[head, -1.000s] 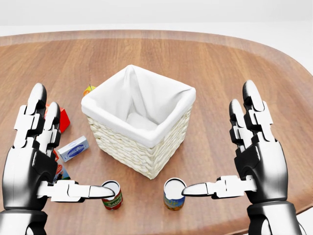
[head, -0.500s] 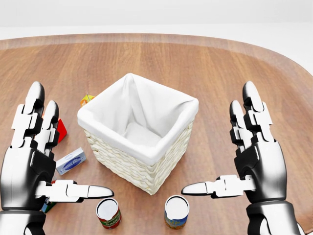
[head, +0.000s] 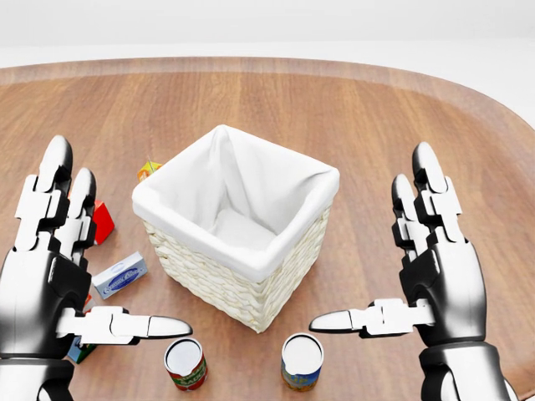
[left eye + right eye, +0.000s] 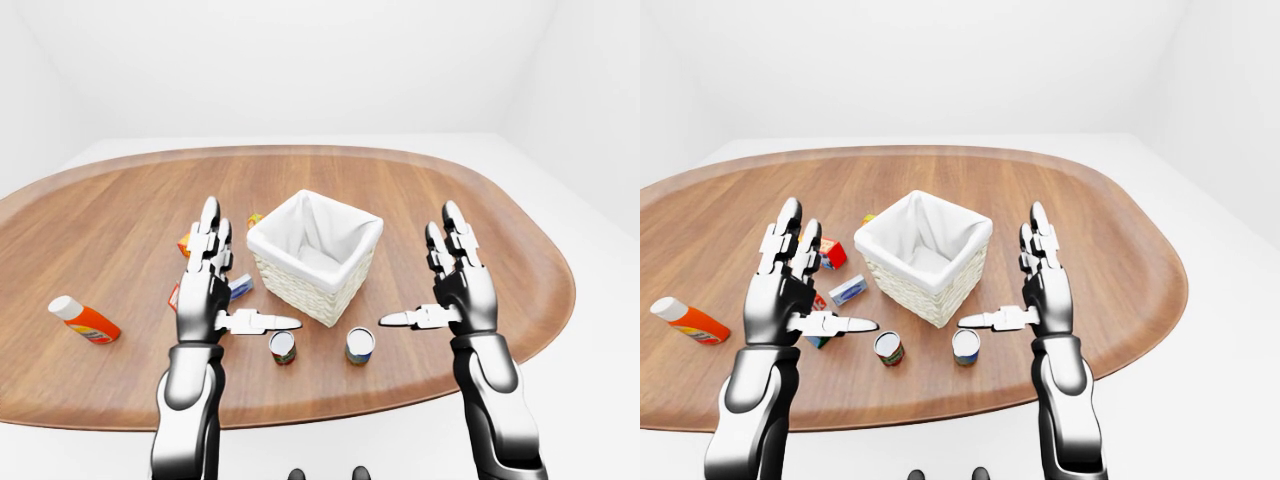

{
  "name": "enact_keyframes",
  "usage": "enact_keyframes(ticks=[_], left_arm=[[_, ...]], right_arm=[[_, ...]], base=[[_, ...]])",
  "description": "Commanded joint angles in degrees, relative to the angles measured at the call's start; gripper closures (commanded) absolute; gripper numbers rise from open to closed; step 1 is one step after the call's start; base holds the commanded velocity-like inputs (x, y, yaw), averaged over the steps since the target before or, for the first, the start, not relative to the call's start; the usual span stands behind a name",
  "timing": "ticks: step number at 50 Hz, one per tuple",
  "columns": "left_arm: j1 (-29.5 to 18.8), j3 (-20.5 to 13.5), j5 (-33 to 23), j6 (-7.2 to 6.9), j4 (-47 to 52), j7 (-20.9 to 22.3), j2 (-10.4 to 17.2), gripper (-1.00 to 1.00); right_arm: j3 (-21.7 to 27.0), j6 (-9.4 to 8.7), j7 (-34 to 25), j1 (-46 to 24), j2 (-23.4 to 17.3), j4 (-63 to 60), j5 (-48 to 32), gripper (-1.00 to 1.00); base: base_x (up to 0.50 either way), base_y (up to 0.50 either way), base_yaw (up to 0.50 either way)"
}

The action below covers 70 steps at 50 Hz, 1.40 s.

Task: Pick up the tomato sauce, and put it in the basket.

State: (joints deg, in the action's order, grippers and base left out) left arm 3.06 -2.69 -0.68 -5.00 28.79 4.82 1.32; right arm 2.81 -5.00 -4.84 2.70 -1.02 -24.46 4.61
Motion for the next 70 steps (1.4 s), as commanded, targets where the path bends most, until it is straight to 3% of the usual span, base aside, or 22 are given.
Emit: enact_keyframes(ticks=[1, 8, 10, 16, 18, 52, 70], left_arm=[[-0.03, -0.11, -1.00, 0.00, 0.10, 0.28, 0.01, -1.00], [0.00, -0.04, -1.07, 0.00, 0.39, 0.34, -0.07, -1.00], [0.00, -0.02, -1.05, 0.00, 0.50, 0.34, -0.09, -1.00], [0.10, 0.09, -1.08, 0.00, 0.00, 0.34, -0.11, -1.00], [0.08, 0.05, -1.05, 0.00, 0.36, 0.37, -0.09, -1.00], [0.09, -0.33, -7.69, 0.00, 2.58, 2.12, 0.59, -1.00], [3.36, -0.35, -10.83, 0.00, 6.23, 3.94, 0.37, -1.00]], right_arm=[[0.05, 0.00, -0.01, 0.33, 0.03, -1.76, 0.37, -1.00], [-0.08, 0.00, -0.17, 0.36, 0.03, -1.39, 0.21, -1.00], [0.70, 0.00, -2.88, 1.32, 0.19, -4.47, 5.02, -1.00], [-0.17, 0.00, 0.23, 0.25, -0.20, -1.33, -0.64, -1.00], [0.33, 0.00, -1.42, 0.60, 0.07, -2.20, 2.29, -1.00], [-0.13, 0.00, -0.72, 0.68, 0.06, -1.53, 0.81, -1.00], [0.18, 0.00, -0.70, 0.26, -0.01, -1.03, 0.93, -1.00]], base=[[0.00, 0.00, 0.00], [0.00, 0.00, 0.00], [0.10, 0.00, 0.00], [0.48, 0.00, 0.00], [0.00, 0.00, 0.00], [0.00, 0.00, 0.00], [0.00, 0.00, 0.00]])
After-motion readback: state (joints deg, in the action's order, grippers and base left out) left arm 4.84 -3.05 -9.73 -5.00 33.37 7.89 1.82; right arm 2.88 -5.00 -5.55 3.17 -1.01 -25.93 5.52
